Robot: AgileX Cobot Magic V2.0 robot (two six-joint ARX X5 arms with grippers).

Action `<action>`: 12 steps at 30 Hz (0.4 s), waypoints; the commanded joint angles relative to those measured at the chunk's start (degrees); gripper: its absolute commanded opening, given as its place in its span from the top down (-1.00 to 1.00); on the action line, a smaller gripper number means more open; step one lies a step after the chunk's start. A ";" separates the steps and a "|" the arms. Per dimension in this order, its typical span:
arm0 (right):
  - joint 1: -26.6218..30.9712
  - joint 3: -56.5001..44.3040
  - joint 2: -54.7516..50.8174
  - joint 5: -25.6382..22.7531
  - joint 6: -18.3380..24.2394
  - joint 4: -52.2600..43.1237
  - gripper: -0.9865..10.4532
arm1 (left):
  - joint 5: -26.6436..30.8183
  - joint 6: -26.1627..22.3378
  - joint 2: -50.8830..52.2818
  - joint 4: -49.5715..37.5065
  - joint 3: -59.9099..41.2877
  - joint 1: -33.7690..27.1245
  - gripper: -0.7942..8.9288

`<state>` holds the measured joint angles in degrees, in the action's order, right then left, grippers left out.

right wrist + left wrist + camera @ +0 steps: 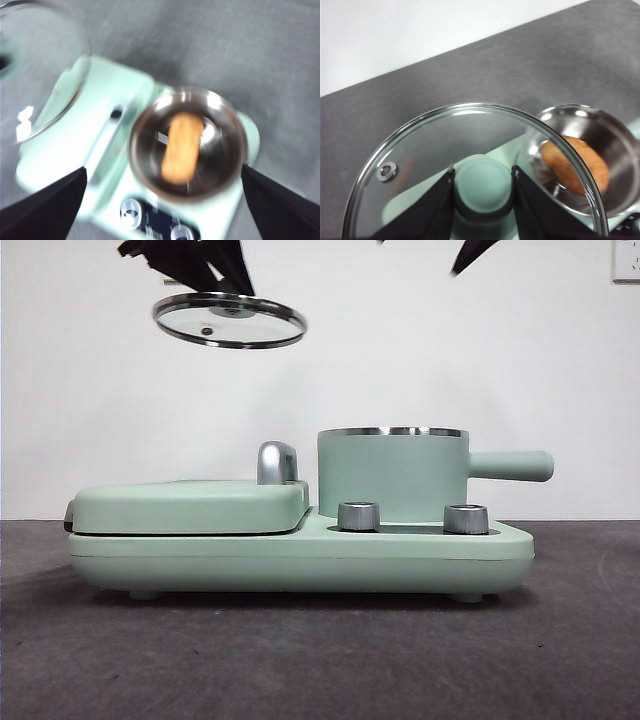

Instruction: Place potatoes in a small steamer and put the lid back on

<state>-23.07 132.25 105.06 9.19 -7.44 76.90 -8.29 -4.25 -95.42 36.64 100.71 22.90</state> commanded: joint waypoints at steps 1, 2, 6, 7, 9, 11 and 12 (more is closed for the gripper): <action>-1.22 -6.23 -5.03 -0.66 0.87 4.59 -0.02 | -0.31 0.66 -0.52 -1.66 1.09 1.81 0.74; -1.86 -10.05 -8.00 -0.70 0.87 4.57 -0.02 | -0.31 0.63 -0.52 -1.75 1.09 2.56 0.74; -4.83 -21.84 -17.07 -4.22 0.90 4.57 -0.02 | -0.31 0.59 -0.57 -2.10 1.09 4.96 0.74; -5.86 -24.96 -19.41 -6.10 0.87 4.55 -0.02 | -0.31 0.50 -0.61 -2.23 1.09 5.64 0.75; -7.74 -30.45 -23.43 -8.31 0.81 4.24 -0.02 | -0.31 0.35 -0.66 -2.32 1.09 6.73 0.74; -9.40 -36.63 -28.13 -8.52 -0.63 0.48 -0.02 | -0.31 0.35 -0.96 -2.36 1.09 7.80 0.74; -10.10 -39.28 -30.18 -8.09 -1.44 -1.90 -0.02 | -0.31 0.35 -1.05 -2.32 1.09 8.20 0.74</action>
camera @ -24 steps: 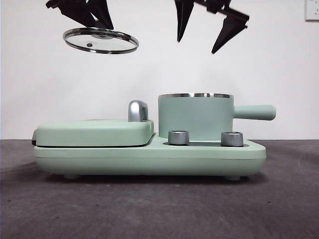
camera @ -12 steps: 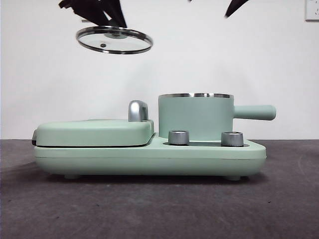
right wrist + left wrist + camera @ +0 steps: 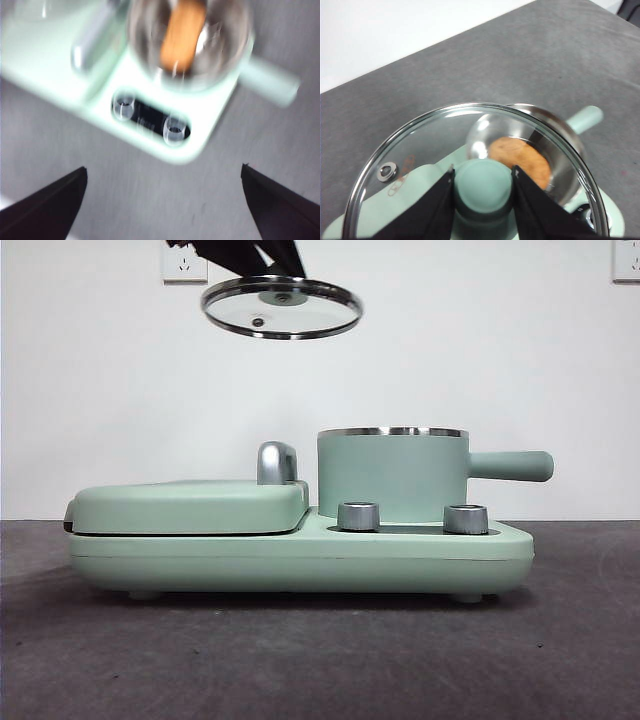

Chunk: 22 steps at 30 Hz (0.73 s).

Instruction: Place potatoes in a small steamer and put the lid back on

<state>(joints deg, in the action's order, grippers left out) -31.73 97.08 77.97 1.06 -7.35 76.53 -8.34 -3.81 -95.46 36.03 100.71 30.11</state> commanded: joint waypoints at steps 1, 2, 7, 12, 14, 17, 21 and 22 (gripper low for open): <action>-2.08 -6.73 -5.22 0.52 -2.19 -4.09 -0.02 | -0.26 -0.07 -1.25 -1.75 1.09 1.40 0.74; -2.89 -10.03 -7.89 0.52 -3.10 -7.45 -0.02 | -0.26 -0.09 -1.57 -1.75 1.09 1.88 0.74; -5.53 -22.51 -17.68 0.39 -7.41 -18.97 -0.02 | -0.26 -0.09 -3.87 -2.43 1.09 3.43 0.74; -8.72 -32.72 -25.64 0.33 -9.27 -24.09 -0.02 | -0.26 -0.39 -7.04 -6.56 1.09 4.96 0.75; -9.92 -35.71 -28.04 -1.07 -9.97 -24.15 -0.02 | -0.26 -0.66 -8.17 -8.83 1.09 5.53 0.75; -11.80 -39.36 -30.91 -5.16 -10.21 -24.52 -0.02 | -0.26 -0.63 -9.86 -11.61 1.09 6.34 0.79; -14.32 -44.17 -34.21 -10.32 -10.23 -27.82 -0.02 | -0.26 -0.63 -12.17 -13.46 1.09 7.43 0.79; -14.82 -45.40 -35.01 -10.60 -10.29 -29.09 -0.02 | -0.26 -0.63 -12.72 -13.84 1.09 7.63 0.79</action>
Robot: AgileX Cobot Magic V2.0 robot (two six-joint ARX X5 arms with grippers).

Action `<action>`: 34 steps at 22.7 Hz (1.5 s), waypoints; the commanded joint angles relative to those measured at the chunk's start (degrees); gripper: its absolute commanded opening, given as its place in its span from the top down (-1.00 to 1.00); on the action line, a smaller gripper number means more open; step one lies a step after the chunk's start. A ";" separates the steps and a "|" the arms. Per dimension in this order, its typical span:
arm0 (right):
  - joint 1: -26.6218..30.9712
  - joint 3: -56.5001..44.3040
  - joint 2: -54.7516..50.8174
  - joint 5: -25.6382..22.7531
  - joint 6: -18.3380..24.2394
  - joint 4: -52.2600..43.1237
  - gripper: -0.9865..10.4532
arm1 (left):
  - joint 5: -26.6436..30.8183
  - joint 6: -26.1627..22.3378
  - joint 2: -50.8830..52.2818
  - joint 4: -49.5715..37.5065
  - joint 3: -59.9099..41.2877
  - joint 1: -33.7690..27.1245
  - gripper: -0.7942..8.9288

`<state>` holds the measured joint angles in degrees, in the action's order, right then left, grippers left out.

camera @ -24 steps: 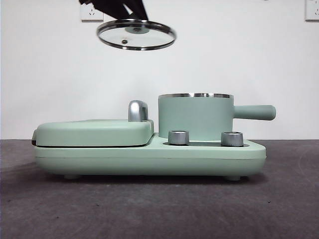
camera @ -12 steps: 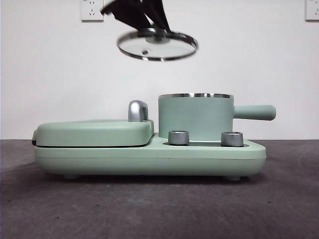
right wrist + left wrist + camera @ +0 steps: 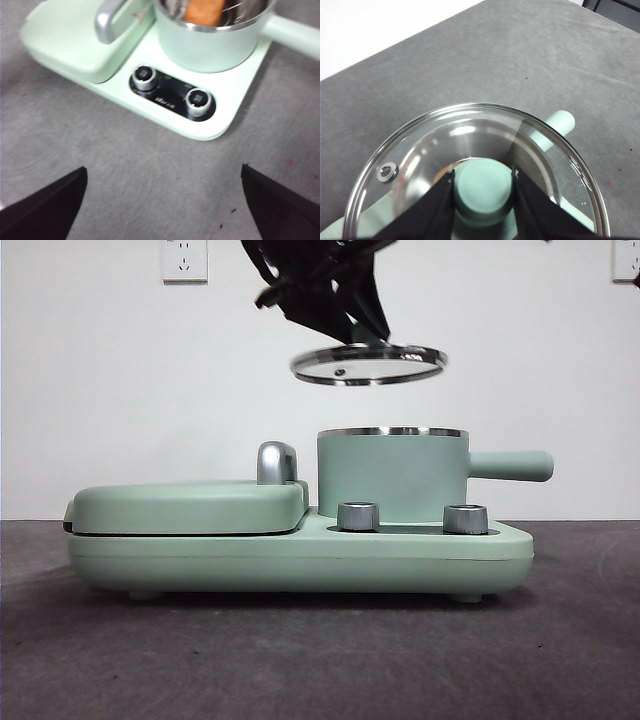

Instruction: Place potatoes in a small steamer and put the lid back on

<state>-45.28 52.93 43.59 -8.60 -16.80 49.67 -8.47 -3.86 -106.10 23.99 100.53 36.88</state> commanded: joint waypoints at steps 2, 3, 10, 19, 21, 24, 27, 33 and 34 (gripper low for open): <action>-1.92 -3.19 -1.81 -0.63 -1.38 -4.42 -0.02 | -0.13 -0.59 -3.19 -2.73 1.27 1.29 0.79; -2.21 -4.07 -2.32 -0.28 -1.97 -5.29 -0.02 | -0.13 -0.59 -3.72 -3.17 1.27 1.57 0.79; -3.72 -5.35 -2.99 0.22 -3.72 -6.25 -0.02 | -0.09 -0.79 -6.40 -6.73 1.27 2.25 0.79; -3.78 -5.35 -2.95 1.11 -3.78 -6.19 -0.02 | 2.60 -0.87 -9.07 -9.03 1.27 1.68 0.79; -3.78 -5.35 -2.93 1.31 -3.78 -6.19 -0.02 | 2.73 -0.37 -10.05 -8.46 1.27 1.46 0.79; -3.78 -5.35 -2.93 1.73 -3.80 -6.16 -0.02 | 2.73 -0.37 -10.29 -7.80 1.27 1.44 0.79; -3.78 -5.35 -2.93 1.70 -3.80 -6.19 -0.02 | 2.73 -0.35 -10.29 -8.09 1.27 1.42 0.79; -3.78 -5.35 -2.89 1.66 -3.80 -6.27 -0.02 | 2.71 0.42 -10.29 -6.84 1.27 1.44 0.78; -3.78 -5.35 -2.89 1.66 -3.80 -6.36 -0.02 | 2.69 0.70 -10.29 -6.84 1.27 1.49 0.78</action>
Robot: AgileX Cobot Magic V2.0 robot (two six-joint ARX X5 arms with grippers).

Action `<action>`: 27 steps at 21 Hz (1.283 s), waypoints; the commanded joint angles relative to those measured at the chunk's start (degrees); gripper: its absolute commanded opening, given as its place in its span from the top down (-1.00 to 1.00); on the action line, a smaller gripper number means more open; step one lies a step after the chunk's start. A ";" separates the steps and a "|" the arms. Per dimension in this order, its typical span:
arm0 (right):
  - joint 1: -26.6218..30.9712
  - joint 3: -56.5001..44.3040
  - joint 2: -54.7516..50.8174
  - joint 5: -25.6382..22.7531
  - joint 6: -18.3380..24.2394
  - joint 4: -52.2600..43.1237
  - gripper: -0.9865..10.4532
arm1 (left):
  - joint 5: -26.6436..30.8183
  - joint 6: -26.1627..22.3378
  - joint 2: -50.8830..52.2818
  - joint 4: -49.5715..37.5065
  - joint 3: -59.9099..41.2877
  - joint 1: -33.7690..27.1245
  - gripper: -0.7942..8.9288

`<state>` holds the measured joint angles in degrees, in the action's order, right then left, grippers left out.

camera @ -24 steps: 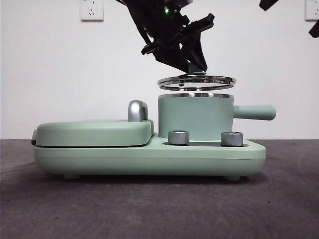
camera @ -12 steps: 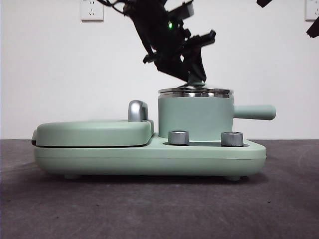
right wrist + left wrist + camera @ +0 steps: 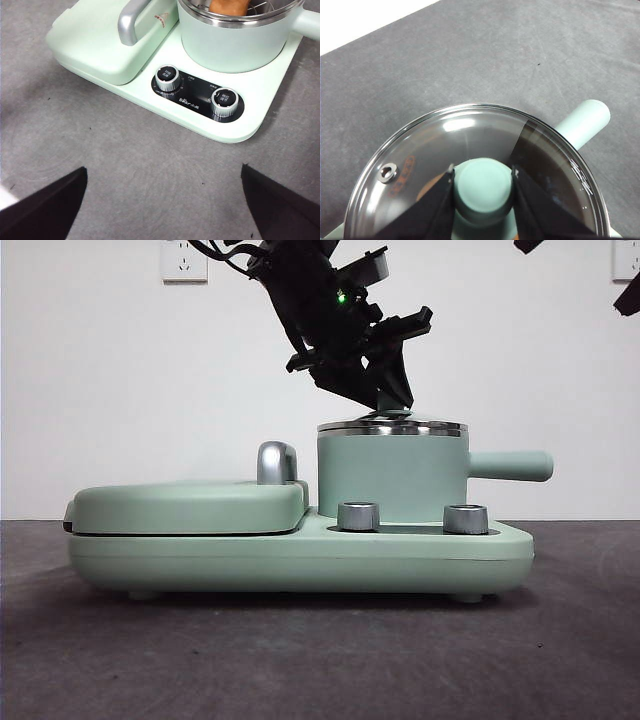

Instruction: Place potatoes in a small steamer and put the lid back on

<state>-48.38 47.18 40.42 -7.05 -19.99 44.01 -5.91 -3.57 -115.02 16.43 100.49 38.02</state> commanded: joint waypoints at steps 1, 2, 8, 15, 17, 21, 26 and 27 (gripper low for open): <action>-0.68 0.39 0.28 0.11 -0.61 -0.72 -0.02 | 0.13 0.76 -1.38 0.68 1.31 0.37 0.76; -0.68 0.39 0.28 0.11 -0.61 -0.72 -0.02 | 0.11 1.09 -1.38 0.59 1.33 0.37 0.66; -0.68 0.39 0.28 0.11 -0.59 -0.72 -0.02 | 0.11 1.70 -0.04 6.69 5.68 0.24 -0.27; -0.68 0.39 0.28 0.07 -0.59 -0.72 -0.02 | 0.09 0.63 10.93 25.94 12.70 0.68 -0.26; -0.68 0.39 0.28 -0.04 -0.59 -0.74 -0.02 | -0.13 0.87 15.67 31.82 12.70 0.72 -0.26; -0.68 0.39 0.28 0.00 -0.55 -2.03 -0.02 | -0.37 0.15 23.63 47.06 12.57 1.33 -0.26; -0.68 0.39 0.28 0.22 -0.33 -4.85 -0.02 | -0.50 2.93 31.26 54.40 6.45 1.31 -0.25; -0.68 0.39 0.28 0.24 -0.33 -5.14 -0.02 | -0.55 3.65 33.03 53.77 4.13 1.33 -0.25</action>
<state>-48.38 47.18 40.42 -7.01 -19.97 39.51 -6.24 -1.50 -82.65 70.46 105.03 38.89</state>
